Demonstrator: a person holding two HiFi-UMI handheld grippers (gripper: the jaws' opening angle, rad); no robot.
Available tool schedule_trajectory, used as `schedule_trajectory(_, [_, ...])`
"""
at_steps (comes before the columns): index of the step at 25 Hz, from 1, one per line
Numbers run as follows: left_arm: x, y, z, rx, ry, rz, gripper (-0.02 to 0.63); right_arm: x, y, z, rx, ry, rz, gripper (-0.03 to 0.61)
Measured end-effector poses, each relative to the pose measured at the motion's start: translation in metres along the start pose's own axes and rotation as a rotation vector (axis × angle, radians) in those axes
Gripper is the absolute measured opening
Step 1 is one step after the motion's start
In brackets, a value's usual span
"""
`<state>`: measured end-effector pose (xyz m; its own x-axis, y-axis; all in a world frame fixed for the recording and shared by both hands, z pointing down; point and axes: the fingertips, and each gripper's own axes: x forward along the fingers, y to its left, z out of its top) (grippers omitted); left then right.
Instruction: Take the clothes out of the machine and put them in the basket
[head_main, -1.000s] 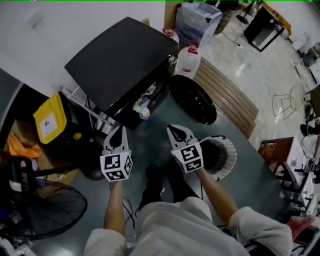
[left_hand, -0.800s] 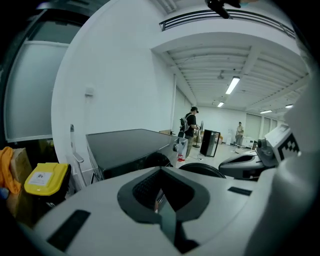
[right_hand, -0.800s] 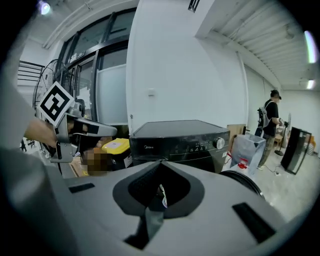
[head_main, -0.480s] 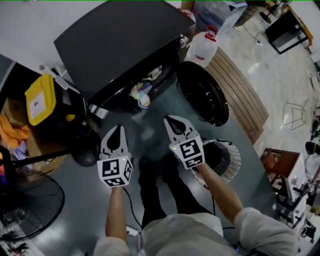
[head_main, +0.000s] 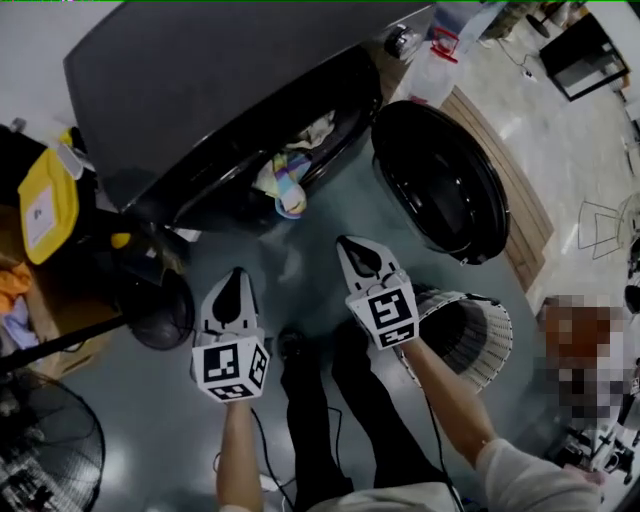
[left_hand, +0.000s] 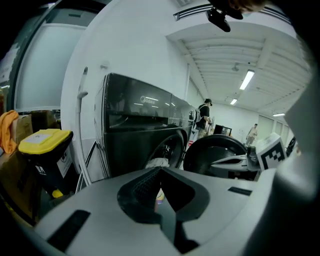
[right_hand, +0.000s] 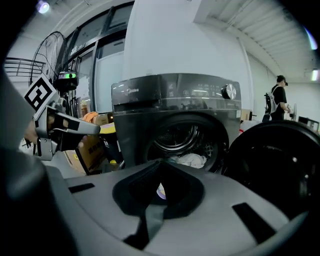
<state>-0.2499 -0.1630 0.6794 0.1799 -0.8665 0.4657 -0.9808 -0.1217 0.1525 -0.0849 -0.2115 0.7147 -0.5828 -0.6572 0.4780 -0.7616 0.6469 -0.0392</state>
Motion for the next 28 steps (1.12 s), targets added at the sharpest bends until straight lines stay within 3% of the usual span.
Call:
schedule_trajectory(7, [0.035, 0.026, -0.066, -0.013, 0.015, -0.011, 0.018, 0.069, 0.010, -0.074, 0.008, 0.027, 0.002, 0.021])
schedule_trajectory(15, [0.062, 0.061, -0.101, -0.011, -0.022, -0.014, 0.018, 0.169, 0.009, -0.094, -0.011, -0.021, 0.022, 0.025])
schedule_trajectory(16, [0.064, 0.065, -0.104, -0.011, -0.028, -0.011, 0.018, 0.183, 0.008, -0.095, -0.008, -0.028, 0.031, 0.057])
schedule_trajectory(17, [0.066, 0.070, -0.108, -0.011, -0.034, -0.007, 0.018, 0.197, 0.006, -0.094, -0.003, -0.036, 0.037, 0.153])
schedule_trajectory(19, [0.070, 0.078, -0.114, -0.009, -0.044, 0.000, 0.018, 0.225, 0.000, -0.094, 0.008, -0.055, 0.045, 0.276])
schedule_trajectory(21, [0.073, 0.084, -0.120, 0.000, -0.051, 0.004, 0.018, 0.252, -0.007, -0.096, 0.018, -0.062, 0.058, 0.352])
schedule_trajectory(25, [0.083, 0.096, -0.127, 0.002, -0.062, 0.014, 0.018, 0.303, -0.022, -0.102, 0.033, -0.031, 0.073, 0.430])
schedule_trajectory(28, [0.090, 0.105, -0.131, 0.005, -0.073, 0.024, 0.018, 0.336, -0.030, -0.116, 0.038, 0.028, 0.075, 0.448])
